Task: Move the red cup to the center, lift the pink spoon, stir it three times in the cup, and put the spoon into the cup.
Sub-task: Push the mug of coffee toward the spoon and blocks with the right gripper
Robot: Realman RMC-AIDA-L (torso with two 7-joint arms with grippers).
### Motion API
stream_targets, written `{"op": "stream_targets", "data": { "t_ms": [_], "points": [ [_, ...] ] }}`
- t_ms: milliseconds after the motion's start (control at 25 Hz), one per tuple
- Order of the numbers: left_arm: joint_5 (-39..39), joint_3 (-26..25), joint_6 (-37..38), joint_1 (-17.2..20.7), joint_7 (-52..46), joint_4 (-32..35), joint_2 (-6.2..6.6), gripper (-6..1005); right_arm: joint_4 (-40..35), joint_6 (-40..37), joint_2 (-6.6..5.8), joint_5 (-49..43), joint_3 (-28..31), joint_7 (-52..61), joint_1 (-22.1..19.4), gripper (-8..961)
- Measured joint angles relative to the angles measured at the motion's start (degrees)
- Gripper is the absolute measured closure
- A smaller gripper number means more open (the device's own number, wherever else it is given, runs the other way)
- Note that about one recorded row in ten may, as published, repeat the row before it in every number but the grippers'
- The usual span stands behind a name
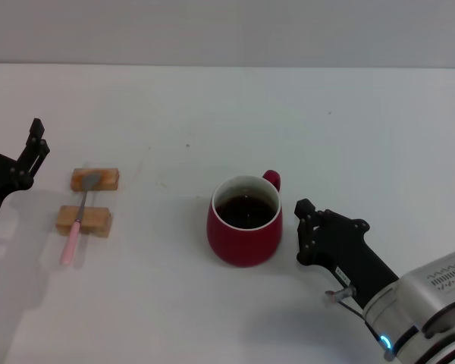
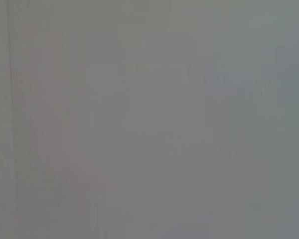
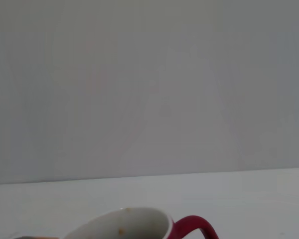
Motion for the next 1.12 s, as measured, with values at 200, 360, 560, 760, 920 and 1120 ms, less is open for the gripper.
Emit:
{"op": "stream_targets", "data": {
  "t_ms": [200,360,560,760,920,1120],
  "points": [
    [0.02,0.0,0.05,0.15,0.0,-0.03,0.0,158,0.13,0.01,0.03,-0.81,0.18,0.0,0.3,953],
    [0.03,0.0,0.13,0.15,0.0,-0.24,0.0,158,0.2,0.0,0.06,-0.83,0.22,0.05,0.81,953],
    [-0.01,0.0,0.17,0.16,0.0,-0.35,0.0,158,0.3,0.0,0.08,-0.83,0.2,0.62,1.38,954],
    [-0.05,0.0,0.08,0.0,0.0,-0.36,0.0,158,0.29,0.0,0.08,-0.83,0.12,0.7,2.05,954],
    [-0.03,0.01,0.06,-0.1,0.0,-0.39,-0.06,158,0.29,0.0,0.08,-0.83,0.0,0.77,2.57,953],
    [-0.11,0.04,0.03,-0.06,0.0,-0.45,-0.08,158,-0.03,0.82,0.08,-1.62,0.11,2.57,3.21,953]
  ]
}}
